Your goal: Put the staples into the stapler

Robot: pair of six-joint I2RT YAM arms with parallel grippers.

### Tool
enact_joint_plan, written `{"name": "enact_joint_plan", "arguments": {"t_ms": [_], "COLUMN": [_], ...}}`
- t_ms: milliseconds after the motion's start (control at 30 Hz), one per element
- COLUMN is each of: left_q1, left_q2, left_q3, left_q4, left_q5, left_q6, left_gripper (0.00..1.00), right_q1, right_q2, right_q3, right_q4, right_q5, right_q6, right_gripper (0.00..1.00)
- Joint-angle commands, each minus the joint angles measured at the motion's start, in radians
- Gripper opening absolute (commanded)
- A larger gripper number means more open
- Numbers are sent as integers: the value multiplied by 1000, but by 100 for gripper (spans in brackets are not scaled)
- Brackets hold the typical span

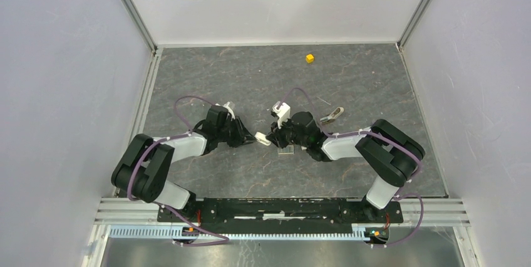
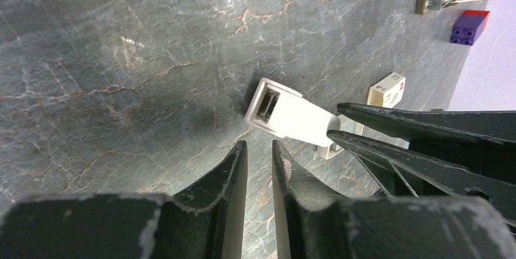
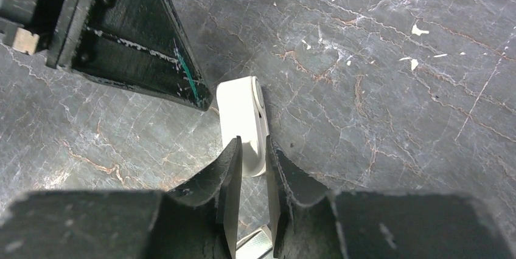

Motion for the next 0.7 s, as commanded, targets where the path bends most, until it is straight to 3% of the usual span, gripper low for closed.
{"name": "enact_joint_plan", "arguments": {"t_ms": [0, 200, 400, 567, 667], "left_q1": [-12, -12, -10, -9, -10], "left_q2": [24, -39, -246, -466, -606], "left_q3": [-18, 17, 200, 285, 290], "left_q4": [70, 19, -292, -476, -553], "left_q5": [-9, -52, -235, -404, -469], "left_q6": [-3, 2, 146, 282, 340], "left_gripper": [28, 29, 45, 61, 69], "right_q1": [14, 4, -5, -2, 16], "right_q2": [51, 8, -44, -42, -15], "right_q3": [-79, -4, 245, 268, 276], "right_q4": [-112, -171, -372, -405, -427], "right_q5": [51, 42, 27, -4, -31], "right_q6": [2, -11, -129, -195, -219], "right_gripper": [25, 30, 45, 57, 59]}}
